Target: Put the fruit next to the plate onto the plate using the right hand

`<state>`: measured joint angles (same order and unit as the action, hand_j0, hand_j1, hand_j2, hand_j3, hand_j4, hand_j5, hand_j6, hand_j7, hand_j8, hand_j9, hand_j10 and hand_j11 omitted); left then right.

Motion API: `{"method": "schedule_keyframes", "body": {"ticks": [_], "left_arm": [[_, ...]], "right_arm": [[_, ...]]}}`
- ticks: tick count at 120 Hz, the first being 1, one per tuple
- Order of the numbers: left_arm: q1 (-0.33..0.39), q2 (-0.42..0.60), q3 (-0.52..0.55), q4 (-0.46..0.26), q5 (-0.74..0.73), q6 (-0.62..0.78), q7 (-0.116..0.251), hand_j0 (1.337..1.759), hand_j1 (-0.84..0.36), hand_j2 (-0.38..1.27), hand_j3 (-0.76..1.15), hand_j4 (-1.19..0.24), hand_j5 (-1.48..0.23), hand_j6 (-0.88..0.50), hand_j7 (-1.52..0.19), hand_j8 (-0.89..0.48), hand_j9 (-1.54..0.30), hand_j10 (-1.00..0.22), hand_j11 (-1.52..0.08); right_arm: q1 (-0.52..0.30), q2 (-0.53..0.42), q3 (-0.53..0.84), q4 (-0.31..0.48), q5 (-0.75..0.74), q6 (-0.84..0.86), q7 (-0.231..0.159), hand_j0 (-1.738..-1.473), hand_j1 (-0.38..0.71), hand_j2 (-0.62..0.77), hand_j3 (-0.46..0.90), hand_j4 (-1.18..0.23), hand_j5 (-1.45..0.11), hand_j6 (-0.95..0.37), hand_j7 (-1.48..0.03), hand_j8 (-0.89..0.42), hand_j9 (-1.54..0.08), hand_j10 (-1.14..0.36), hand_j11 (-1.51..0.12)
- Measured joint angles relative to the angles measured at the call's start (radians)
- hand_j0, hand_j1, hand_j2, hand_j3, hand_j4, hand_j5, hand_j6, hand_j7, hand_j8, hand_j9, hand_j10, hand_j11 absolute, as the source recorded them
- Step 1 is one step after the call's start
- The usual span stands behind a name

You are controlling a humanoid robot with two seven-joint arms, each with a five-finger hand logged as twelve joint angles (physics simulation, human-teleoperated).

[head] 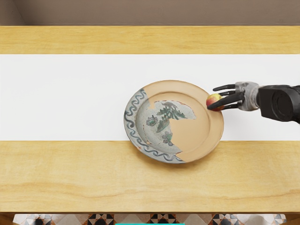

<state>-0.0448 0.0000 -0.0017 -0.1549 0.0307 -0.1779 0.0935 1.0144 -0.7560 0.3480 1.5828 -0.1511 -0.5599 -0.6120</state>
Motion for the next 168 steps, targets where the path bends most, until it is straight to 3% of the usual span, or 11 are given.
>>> {"method": "schedule_keyframes", "body": {"ticks": [19,48,68,90,115,139,148,168], "left_arm": [[0.000,0.000,0.000,0.000,0.000,0.000,0.000,1.658,0.07,0.05,0.00,-0.23,-0.30,-0.23,-0.30,-0.23,-0.30,-0.23,-0.30],[0.000,0.000,0.000,0.000,0.000,0.000,0.000,1.658,0.07,0.05,0.00,-0.23,-0.30,-0.23,-0.30,-0.23,-0.30,-0.23,-0.30],[0.000,0.000,0.000,0.000,0.000,0.000,0.000,1.658,0.07,0.05,0.00,-0.23,-0.30,-0.23,-0.30,-0.23,-0.30,-0.23,-0.30],[0.000,0.000,0.000,0.000,0.000,0.000,0.000,1.658,0.07,0.05,0.00,-0.23,-0.30,-0.23,-0.30,-0.23,-0.30,-0.23,-0.30],[0.000,0.000,0.000,0.000,0.000,0.000,0.000,1.658,0.07,0.05,0.00,-0.23,-0.30,-0.23,-0.30,-0.23,-0.30,-0.23,-0.30],[0.000,0.000,0.000,0.000,0.000,0.000,0.000,1.658,0.07,0.05,0.00,-0.23,-0.30,-0.23,-0.30,-0.23,-0.30,-0.23,-0.30],[0.000,0.000,0.000,0.000,0.000,0.000,0.000,1.658,0.07,0.05,0.00,-0.23,-0.30,-0.23,-0.30,-0.23,-0.30,-0.23,-0.30],[0.000,0.000,0.000,0.000,0.000,0.000,0.000,1.658,0.07,0.05,0.00,-0.23,-0.30,-0.23,-0.30,-0.23,-0.30,-0.23,-0.30]], "right_arm": [[0.019,0.051,-0.005,0.067,-0.005,-0.038,0.000,-1.657,0.31,0.40,0.00,-0.74,-1.04,-0.48,-0.99,-0.39,-1.01,-0.60,-1.01],[0.046,0.105,-0.013,0.094,-0.007,-0.048,-0.001,-1.656,0.31,0.40,0.00,-0.74,-1.03,-0.49,-0.99,-0.39,-1.00,-0.59,-0.99],[0.066,0.115,-0.040,0.096,-0.040,-0.051,0.001,-1.657,0.13,0.17,0.00,-0.48,-0.67,-0.37,-0.64,-0.33,-0.65,-0.40,-0.64],[0.141,0.118,-0.109,0.102,-0.062,-0.051,0.001,-1.658,-0.10,0.06,0.00,-0.24,-0.33,-0.20,-0.32,-0.18,-0.33,-0.21,-0.32],[0.263,0.094,-0.150,0.109,-0.067,-0.051,0.001,-1.658,-0.22,0.01,0.00,-0.12,-0.17,-0.11,-0.16,-0.10,-0.16,-0.11,-0.16],[0.319,-0.021,-0.098,0.064,-0.061,-0.051,0.001,-1.658,-0.26,0.00,0.00,-0.08,-0.10,-0.07,-0.10,-0.07,-0.10,-0.07,-0.10],[0.260,-0.074,-0.009,0.028,-0.037,0.059,0.001,-1.658,-0.27,0.00,0.00,-0.07,-0.09,-0.06,-0.09,-0.06,-0.09,-0.06,-0.09],[-0.054,-0.127,0.290,-0.028,0.026,0.580,0.001,-1.658,-0.28,-0.01,0.00,-0.06,-0.07,-0.06,-0.07,-0.05,-0.07,-0.06,-0.07]]}}
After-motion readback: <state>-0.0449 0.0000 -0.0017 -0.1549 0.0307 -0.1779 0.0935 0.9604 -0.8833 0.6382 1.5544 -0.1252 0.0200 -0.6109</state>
